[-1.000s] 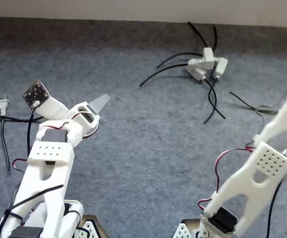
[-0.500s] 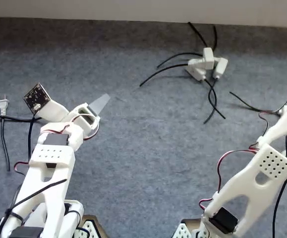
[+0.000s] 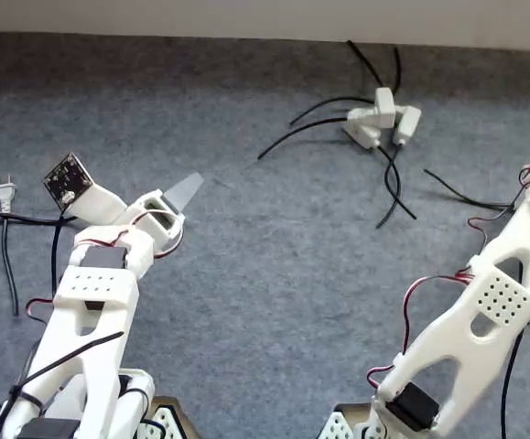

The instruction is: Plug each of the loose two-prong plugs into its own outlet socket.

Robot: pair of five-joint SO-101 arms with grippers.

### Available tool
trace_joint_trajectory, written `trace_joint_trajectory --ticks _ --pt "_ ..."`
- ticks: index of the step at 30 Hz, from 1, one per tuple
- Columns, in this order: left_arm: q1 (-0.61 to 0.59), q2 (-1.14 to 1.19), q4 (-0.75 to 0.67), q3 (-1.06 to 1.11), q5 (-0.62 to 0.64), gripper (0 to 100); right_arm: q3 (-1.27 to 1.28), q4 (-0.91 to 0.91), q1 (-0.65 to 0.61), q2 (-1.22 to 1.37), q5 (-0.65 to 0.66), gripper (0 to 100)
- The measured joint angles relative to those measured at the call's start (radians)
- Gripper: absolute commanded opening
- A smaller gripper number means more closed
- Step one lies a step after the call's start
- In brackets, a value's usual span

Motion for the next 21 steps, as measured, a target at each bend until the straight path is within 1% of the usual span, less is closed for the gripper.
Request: trace_joint_trajectory --ticks 3,7,9,13,21 --pt "0.0 0.0 0.0 0.0 0.0 45 0.002 -0.012 0.0 0.005 0.0 27.1" --pt "0.0 0.0 0.0 0.0 0.0 45 0.011 -0.012 0.015 0.006 0.0 16.3" --pt "0.0 0.0 0.0 0.0 0.0 45 0.02 0.0 0.028 0.005 0.0 12.5" --pt "0.0 0.0 0.0 0.0 0.0 45 0.021 0.046 0.044 0.003 0.0 11.2" --pt "0.0 0.0 0.0 0.0 0.0 45 -0.006 0.218 0.049 -0.008 0.003 11.2"
